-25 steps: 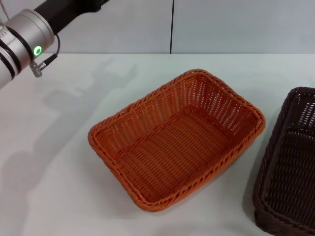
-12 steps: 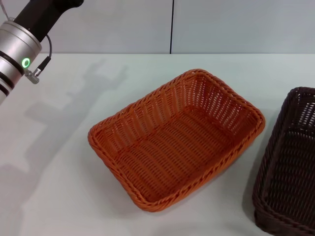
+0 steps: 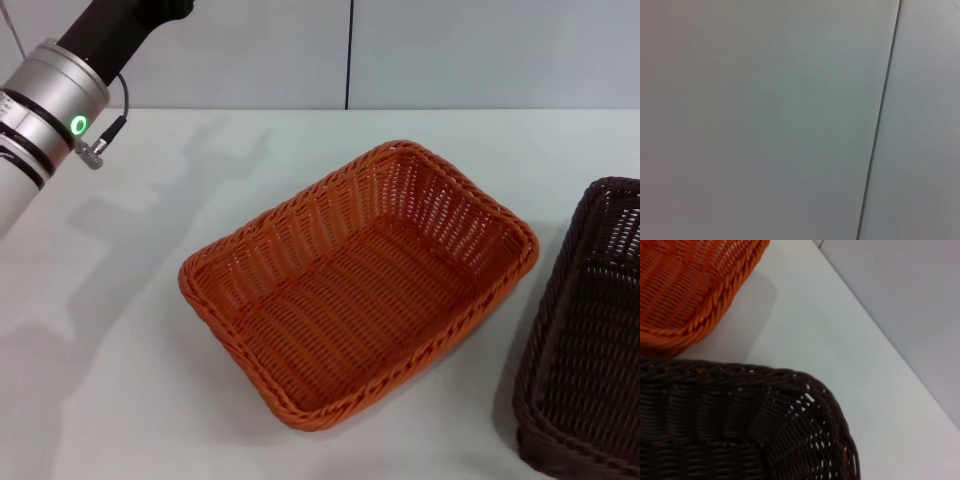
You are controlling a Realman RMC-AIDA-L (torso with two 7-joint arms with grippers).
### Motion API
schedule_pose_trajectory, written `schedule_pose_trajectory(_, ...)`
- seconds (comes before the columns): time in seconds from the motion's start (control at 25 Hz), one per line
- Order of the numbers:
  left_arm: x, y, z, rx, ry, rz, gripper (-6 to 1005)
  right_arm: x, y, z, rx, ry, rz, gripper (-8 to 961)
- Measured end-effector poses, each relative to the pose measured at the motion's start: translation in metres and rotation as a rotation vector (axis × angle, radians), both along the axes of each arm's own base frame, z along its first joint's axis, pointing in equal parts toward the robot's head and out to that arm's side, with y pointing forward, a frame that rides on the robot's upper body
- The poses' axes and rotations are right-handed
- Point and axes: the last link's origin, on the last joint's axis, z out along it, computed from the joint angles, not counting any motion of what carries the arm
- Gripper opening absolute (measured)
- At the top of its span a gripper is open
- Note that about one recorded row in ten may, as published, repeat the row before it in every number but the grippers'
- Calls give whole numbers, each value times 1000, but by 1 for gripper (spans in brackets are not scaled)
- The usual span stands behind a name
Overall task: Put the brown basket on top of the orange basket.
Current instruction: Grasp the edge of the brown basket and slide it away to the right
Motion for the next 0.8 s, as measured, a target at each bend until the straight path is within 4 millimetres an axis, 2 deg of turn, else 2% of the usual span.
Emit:
schedule_pose_trajectory(0.32,7,5,-6,-17,8,-14,813,24,2,-22,-17,44,-51,561)
schedule_pose_trajectory(0.52,8,3,-11,-32,18,-22,813,31,4,-35,-26,50,-56,558)
schedule_pose_trajectory(0.8,8,2,-14,-40,23,-22,813,31,4,-46,-59,45,-25,552)
